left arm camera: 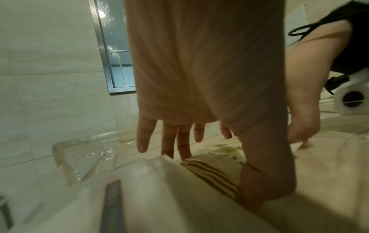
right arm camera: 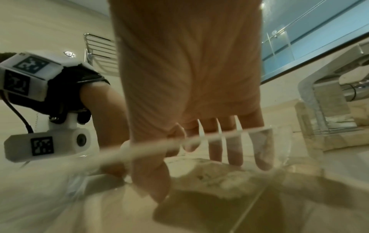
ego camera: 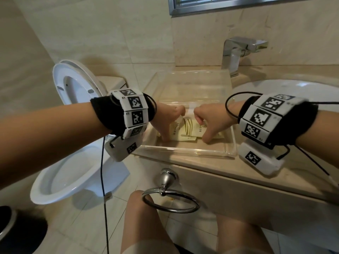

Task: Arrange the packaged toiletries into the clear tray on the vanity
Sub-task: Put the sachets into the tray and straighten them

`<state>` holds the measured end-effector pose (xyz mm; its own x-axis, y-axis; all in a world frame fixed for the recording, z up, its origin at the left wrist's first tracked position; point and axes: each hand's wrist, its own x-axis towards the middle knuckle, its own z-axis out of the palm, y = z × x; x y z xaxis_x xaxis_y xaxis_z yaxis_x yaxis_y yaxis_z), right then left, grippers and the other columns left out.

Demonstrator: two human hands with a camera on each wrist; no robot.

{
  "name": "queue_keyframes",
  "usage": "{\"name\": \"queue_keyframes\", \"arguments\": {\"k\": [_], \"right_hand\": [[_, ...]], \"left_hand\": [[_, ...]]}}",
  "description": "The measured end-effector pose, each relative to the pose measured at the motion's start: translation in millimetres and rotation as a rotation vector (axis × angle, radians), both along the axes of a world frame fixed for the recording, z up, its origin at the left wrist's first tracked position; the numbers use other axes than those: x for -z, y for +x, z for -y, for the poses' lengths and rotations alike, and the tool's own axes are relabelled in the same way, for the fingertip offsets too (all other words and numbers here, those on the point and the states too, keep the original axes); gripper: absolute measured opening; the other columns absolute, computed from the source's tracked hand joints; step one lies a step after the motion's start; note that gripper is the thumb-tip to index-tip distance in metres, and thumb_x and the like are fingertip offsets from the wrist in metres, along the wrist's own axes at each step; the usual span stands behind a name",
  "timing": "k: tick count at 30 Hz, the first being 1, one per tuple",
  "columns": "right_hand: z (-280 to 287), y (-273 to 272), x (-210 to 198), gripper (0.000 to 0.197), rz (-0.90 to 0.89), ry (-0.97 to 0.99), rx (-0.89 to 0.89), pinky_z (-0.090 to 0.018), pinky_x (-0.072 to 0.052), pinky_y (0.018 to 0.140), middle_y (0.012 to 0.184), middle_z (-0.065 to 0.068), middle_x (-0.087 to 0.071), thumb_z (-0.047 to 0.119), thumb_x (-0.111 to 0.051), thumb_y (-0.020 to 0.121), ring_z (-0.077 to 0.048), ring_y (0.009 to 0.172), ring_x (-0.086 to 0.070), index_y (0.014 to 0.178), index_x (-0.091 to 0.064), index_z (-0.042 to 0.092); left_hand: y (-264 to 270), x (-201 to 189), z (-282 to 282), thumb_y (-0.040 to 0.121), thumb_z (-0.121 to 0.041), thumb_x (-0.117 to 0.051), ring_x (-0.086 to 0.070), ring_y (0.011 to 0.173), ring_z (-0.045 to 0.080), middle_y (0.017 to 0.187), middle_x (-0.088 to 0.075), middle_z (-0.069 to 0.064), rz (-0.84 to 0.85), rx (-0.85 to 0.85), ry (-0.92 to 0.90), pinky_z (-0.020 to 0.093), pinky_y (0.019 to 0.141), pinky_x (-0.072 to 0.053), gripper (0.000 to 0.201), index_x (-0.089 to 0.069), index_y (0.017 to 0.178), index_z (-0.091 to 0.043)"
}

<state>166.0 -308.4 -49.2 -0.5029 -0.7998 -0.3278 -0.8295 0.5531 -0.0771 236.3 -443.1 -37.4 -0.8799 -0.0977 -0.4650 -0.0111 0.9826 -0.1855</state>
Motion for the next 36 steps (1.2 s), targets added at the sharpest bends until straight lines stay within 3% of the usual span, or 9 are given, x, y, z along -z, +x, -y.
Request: {"name": "queue_keyframes", "arguments": {"k": [5, 12, 16, 21, 26, 29, 31, 33, 36], "right_hand": [[-0.8, -0.9, 1.4, 0.047, 0.066, -0.008, 0.029, -0.019, -0.037, 0.056, 0.097, 0.001, -0.05, 0.024, -0.078, 0.065, -0.008, 0.072, -0.043, 0.086, -0.036, 0.024], [-1.6, -6.1, 0.6, 0.087, 0.187, 0.012, 0.113, -0.023, -0.045, 0.072, 0.088, 0.009, -0.048, 0.024, -0.078, 0.068, -0.014, 0.089, -0.051, 0.136, -0.024, 0.022], [-6.4, -5.4, 0.5, 0.073, 0.217, 0.003, 0.107, -0.015, -0.039, 0.058, 0.085, 0.012, -0.043, 0.019, -0.075, 0.073, -0.005, 0.077, -0.047, 0.132, -0.032, 0.02], [-9.9, -8.5, -0.7, 0.055, 0.129, -0.018, 0.066, -0.016, -0.041, 0.06, 0.109, 0.0, -0.052, 0.023, -0.075, 0.071, -0.012, 0.091, -0.05, 0.117, -0.045, 0.019], [-11.9, -12.7, -5.1, 0.044, 0.211, -0.117, 0.073, -0.015, -0.04, 0.059, 0.094, 0.009, -0.053, 0.026, -0.072, 0.077, -0.004, 0.078, -0.051, 0.109, -0.042, 0.024], [-15.4, -13.5, -14.5, 0.041, 0.278, -0.212, 0.094, -0.014, -0.043, 0.06, 0.088, 0.012, -0.054, 0.024, -0.068, 0.081, -0.001, 0.076, -0.053, 0.11, -0.04, 0.025], [-18.4, -14.4, -21.2, 0.035, 0.289, -0.263, 0.103, -0.013, -0.041, 0.058, 0.087, 0.012, -0.053, 0.021, -0.065, 0.084, -0.001, 0.075, -0.052, 0.108, -0.04, 0.024], [-21.4, -15.2, -27.5, 0.029, 0.295, -0.311, 0.108, -0.014, -0.038, 0.057, 0.086, 0.011, -0.052, 0.02, -0.063, 0.086, -0.004, 0.075, -0.051, 0.105, -0.042, 0.024], [-25.2, -15.4, -33.7, 0.026, 0.332, -0.363, 0.128, -0.015, -0.04, 0.058, 0.086, 0.008, -0.054, 0.018, -0.06, 0.087, -0.006, 0.074, -0.053, 0.107, -0.043, 0.021]], "left_hand": [[-3.0, 2.4, 5.7, 0.071, -0.032, -0.078, -0.054, 0.097, 0.018, 0.119, -0.055, 0.005, -0.004, -0.056, 0.05, 0.027, 0.085, -0.048, 0.099, -0.011, 0.141, -0.016], [-5.7, 1.7, 11.2, 0.074, -0.037, -0.075, -0.052, 0.096, 0.017, 0.123, -0.052, 0.002, 0.002, -0.08, 0.031, 0.026, 0.084, -0.046, 0.091, -0.017, 0.14, -0.017], [-6.3, 1.1, 14.2, 0.074, -0.034, -0.075, -0.051, 0.097, 0.018, 0.124, -0.051, 0.003, 0.016, -0.064, 0.017, 0.028, 0.086, -0.046, 0.084, -0.023, 0.138, -0.017], [-6.9, 0.8, 15.9, 0.076, -0.038, -0.072, -0.046, 0.113, 0.019, 0.128, -0.046, 0.001, 0.018, 0.017, -0.056, 0.03, 0.096, -0.043, 0.067, -0.037, 0.129, -0.017], [-11.3, 4.9, 18.7, 0.077, -0.045, -0.069, -0.038, 0.116, 0.017, 0.131, -0.042, 0.002, -0.016, 0.08, -0.1, 0.026, 0.092, -0.036, 0.068, -0.039, 0.129, -0.015], [-13.1, 7.7, 19.2, 0.073, -0.042, -0.074, -0.044, 0.117, 0.018, 0.131, -0.047, 0.001, -0.094, 0.095, 0.05, 0.032, 0.101, -0.041, 0.076, -0.038, 0.133, -0.014], [-12.5, 7.0, 17.3, 0.071, -0.034, -0.078, -0.052, 0.11, 0.016, 0.124, -0.053, -0.002, -0.113, 0.078, 0.219, 0.031, 0.096, -0.046, 0.074, -0.039, 0.131, -0.015], [-12.9, 4.3, 15.0, 0.076, -0.026, -0.074, -0.057, 0.104, 0.015, 0.116, -0.057, -0.003, -0.128, 0.017, 0.32, 0.026, 0.089, -0.047, 0.061, -0.043, 0.127, -0.014], [-15.7, -3.4, 14.7, 0.086, -0.021, -0.063, -0.06, 0.106, 0.021, 0.119, -0.061, 0.005, -0.184, -0.106, 0.425, 0.035, 0.095, -0.049, 0.043, -0.048, 0.125, -0.009]]}}
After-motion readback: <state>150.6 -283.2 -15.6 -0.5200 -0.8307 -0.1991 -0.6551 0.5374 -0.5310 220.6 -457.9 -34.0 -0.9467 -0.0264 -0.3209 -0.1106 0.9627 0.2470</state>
